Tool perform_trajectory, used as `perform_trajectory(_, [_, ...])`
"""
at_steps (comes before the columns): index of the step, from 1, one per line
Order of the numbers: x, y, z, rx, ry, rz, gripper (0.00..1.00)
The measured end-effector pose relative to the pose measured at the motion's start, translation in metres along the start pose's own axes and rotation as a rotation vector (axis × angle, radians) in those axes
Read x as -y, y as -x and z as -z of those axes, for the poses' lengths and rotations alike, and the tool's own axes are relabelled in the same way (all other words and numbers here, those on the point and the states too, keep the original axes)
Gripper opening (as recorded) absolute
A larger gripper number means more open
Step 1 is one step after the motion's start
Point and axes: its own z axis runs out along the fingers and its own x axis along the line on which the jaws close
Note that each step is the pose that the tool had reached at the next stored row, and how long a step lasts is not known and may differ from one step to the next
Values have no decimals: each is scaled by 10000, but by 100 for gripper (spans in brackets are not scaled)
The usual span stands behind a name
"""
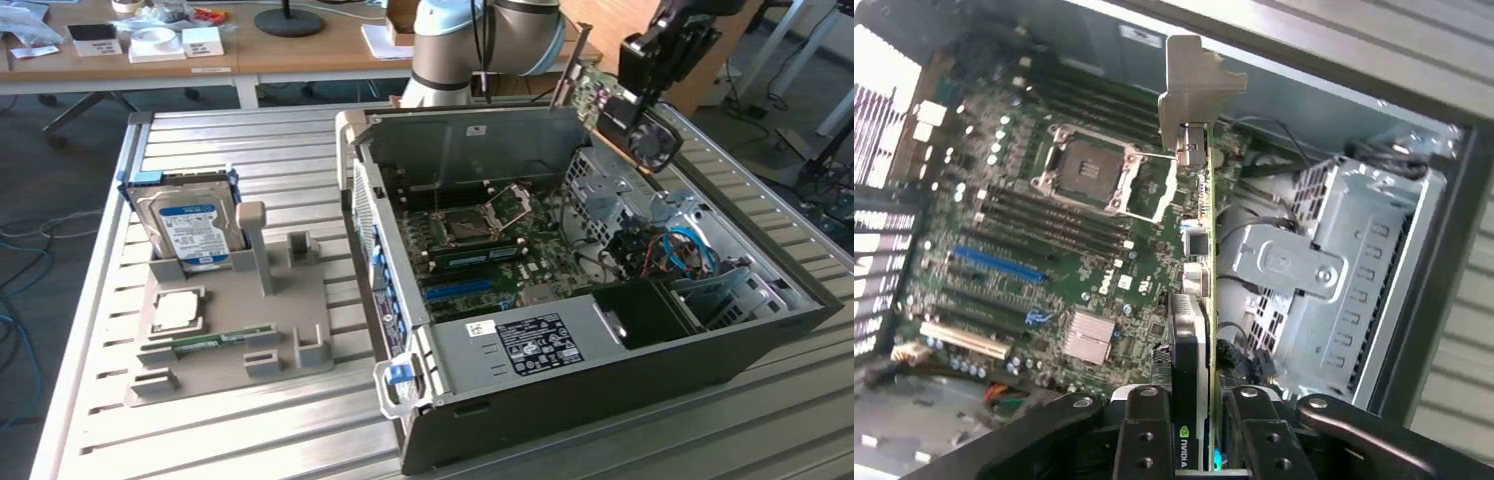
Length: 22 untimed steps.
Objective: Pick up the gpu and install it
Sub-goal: 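Insert the gpu into the slot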
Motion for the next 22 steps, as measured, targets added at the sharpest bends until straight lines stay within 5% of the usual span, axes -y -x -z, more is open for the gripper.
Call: perform_trajectory(22, [1, 0, -10, -231, 84, 3889, 27])
